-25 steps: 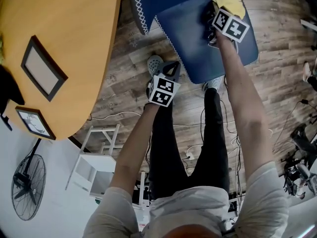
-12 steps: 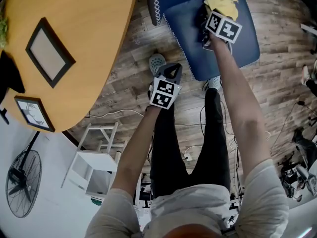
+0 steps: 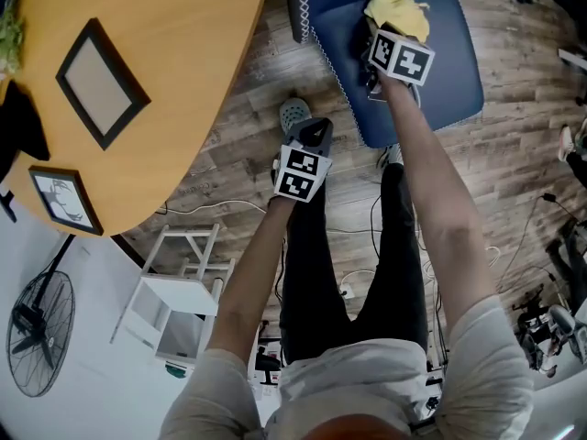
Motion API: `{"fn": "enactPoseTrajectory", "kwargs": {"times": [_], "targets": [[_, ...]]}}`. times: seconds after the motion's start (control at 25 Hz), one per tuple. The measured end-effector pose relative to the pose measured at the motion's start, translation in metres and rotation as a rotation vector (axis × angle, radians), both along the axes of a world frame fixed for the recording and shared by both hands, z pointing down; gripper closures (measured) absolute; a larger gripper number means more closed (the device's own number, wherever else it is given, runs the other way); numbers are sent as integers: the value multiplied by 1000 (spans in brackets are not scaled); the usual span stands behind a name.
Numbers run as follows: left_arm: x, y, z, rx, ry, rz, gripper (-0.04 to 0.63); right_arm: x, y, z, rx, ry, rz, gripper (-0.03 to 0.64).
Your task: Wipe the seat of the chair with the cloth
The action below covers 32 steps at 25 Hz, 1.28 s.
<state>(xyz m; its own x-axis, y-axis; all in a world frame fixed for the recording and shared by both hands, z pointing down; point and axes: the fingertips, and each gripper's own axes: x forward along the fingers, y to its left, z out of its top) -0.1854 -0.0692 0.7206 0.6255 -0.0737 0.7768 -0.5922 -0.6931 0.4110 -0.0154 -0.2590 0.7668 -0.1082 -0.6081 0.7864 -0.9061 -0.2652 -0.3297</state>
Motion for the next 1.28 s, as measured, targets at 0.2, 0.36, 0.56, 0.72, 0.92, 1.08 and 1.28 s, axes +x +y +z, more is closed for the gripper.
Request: {"fn": "enactPoseTrajectory", "kwargs": {"times": [0.2, 0.36, 0.56, 0.72, 0.92, 1.08, 1.28], "targets": [[5, 3, -4, -8, 18, 3, 568, -46, 8, -1, -3, -10, -160, 545], [7, 8, -3, -4, 11, 2, 568, -70, 12, -3, -2, -3, -267, 545], [7, 24, 2, -14, -8, 13, 568, -107, 32, -3, -11, -48, -493, 545], [12, 29, 1, -13, -18, 28, 568, -141, 72, 1, -74, -60, -842, 545], [13, 23, 3, -17, -21, -6, 568, -148, 98, 2, -76, 48, -1125, 546], [11, 12, 3, 1, -36, -16, 568, -144, 104, -4, -88, 62, -1281, 546], [17, 5, 5, 29, -48, -12, 568, -136, 115, -4, -87, 65, -1347, 546]]}}
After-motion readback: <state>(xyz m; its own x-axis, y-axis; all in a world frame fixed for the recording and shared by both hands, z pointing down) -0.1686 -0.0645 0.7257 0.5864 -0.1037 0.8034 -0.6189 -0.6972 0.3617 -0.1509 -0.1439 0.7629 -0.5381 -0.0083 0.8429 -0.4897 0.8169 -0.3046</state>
